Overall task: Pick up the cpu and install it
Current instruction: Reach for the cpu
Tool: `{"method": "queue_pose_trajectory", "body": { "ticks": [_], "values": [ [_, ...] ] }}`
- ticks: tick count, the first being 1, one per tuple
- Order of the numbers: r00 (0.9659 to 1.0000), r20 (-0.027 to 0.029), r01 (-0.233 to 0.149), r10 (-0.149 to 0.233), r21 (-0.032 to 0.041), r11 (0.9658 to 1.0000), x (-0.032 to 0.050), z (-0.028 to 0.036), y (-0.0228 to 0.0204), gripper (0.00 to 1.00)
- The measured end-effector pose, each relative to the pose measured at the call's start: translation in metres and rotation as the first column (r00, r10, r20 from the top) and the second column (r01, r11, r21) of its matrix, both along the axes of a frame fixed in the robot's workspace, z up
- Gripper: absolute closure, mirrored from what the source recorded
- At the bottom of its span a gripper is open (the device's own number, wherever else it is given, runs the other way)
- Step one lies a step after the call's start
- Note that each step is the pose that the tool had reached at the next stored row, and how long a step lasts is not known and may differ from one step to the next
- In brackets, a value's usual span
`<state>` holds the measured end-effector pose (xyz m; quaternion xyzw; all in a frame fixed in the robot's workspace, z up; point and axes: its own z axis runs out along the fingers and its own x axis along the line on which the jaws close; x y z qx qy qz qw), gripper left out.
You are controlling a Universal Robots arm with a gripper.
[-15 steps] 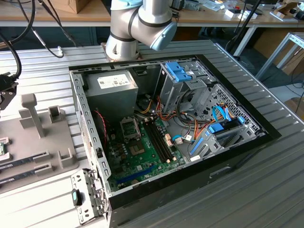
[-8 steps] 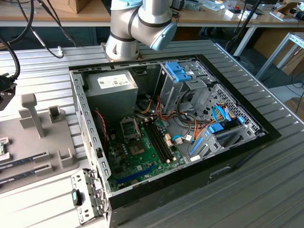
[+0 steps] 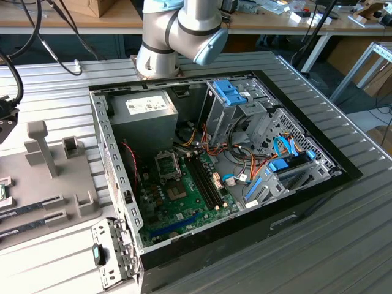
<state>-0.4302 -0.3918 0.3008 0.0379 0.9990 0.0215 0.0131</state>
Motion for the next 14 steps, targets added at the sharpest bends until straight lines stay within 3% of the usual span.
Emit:
{"method": "queue_pose_trajectory", "body": {
  "ticks": [14],
  "values": [
    [1.0000,0.0001,0.000,0.000,0.0000,1.0000,-0.0043,-0.0025,0.0001,0.89]
  ]
}}
